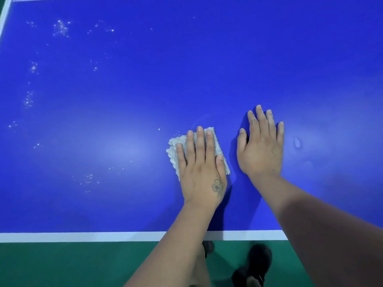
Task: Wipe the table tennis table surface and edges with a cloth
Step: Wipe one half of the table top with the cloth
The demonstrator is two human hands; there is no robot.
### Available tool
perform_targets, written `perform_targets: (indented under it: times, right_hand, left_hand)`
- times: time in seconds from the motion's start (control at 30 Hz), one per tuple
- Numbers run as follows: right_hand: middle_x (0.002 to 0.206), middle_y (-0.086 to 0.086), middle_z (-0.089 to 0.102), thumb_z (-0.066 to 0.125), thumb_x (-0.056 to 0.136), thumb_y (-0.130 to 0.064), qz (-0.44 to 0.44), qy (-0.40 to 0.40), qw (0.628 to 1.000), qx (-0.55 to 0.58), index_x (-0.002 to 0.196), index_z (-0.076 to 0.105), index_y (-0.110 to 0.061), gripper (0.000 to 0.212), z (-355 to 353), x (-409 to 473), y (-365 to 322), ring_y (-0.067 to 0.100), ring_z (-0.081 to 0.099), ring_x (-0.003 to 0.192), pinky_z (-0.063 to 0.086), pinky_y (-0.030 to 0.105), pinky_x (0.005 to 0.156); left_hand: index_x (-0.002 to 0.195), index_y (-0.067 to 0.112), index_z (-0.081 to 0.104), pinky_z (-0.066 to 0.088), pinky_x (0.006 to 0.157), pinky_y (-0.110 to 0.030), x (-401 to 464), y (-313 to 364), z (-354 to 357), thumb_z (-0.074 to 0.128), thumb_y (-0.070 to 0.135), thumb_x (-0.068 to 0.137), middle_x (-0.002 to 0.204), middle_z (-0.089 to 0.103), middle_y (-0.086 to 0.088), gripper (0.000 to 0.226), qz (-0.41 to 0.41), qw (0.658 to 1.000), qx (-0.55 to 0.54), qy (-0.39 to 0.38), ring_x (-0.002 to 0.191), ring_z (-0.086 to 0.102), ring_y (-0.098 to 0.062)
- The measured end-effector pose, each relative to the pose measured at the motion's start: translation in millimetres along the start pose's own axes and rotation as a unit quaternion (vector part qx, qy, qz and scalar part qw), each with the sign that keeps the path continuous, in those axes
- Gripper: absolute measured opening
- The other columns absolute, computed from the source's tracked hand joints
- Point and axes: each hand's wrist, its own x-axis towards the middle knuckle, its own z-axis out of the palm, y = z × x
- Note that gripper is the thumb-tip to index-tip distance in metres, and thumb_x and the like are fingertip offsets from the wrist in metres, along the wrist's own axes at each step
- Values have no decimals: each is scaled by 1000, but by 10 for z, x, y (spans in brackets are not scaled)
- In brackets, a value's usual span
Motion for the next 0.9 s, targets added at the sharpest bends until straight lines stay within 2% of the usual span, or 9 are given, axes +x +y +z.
perform_targets:
  times: [0.17,0.27,0.47,0.7,0.77,0.9]
  right_hand:
    - [175,0,24,26,109,-46,0,-2,1000,-8,162,37,-17,62,-11,12,-6,23,14,163,13,55,131]
    - [175,0,23,24,109,-49,-1,-8,1000,-12,163,37,-17,64,-19,11,-8,23,13,163,13,55,131]
    - [176,0,20,23,109,-49,3,-18,1000,-26,164,34,-17,65,-25,14,-11,23,11,164,13,55,131]
    - [176,1,22,26,109,-48,0,-16,999,-34,164,35,-16,64,-15,8,-15,24,12,164,14,56,130]
    - [175,2,23,27,109,-48,-1,-12,999,-31,163,36,-15,64,-13,9,-19,24,14,163,15,56,130]
    - [175,1,23,29,109,-47,2,-10,1000,-24,163,36,-15,63,-14,12,-22,24,14,163,15,56,130]
  left_hand:
    - [173,19,10,14,132,-57,-274,-206,-136,26,38,116,181,5,-1,62,139,989,20,-42,167,-1,-25]
    - [173,20,10,19,131,-57,-465,-469,-226,29,38,115,181,5,1,63,167,984,37,-57,167,3,-24]
    - [172,20,16,19,132,-59,-425,-752,-277,30,38,114,180,9,0,62,77,995,43,-38,167,5,-26]
    - [172,14,14,10,133,-58,285,-438,-118,21,44,114,180,7,-6,66,-55,998,17,-2,167,1,-26]
    - [172,14,14,9,133,-58,482,-297,-87,21,44,114,180,8,-6,66,-49,999,10,0,167,2,-28]
    - [173,17,11,9,133,-58,563,-156,-76,21,43,115,181,7,-3,64,48,999,22,-13,167,-1,-27]
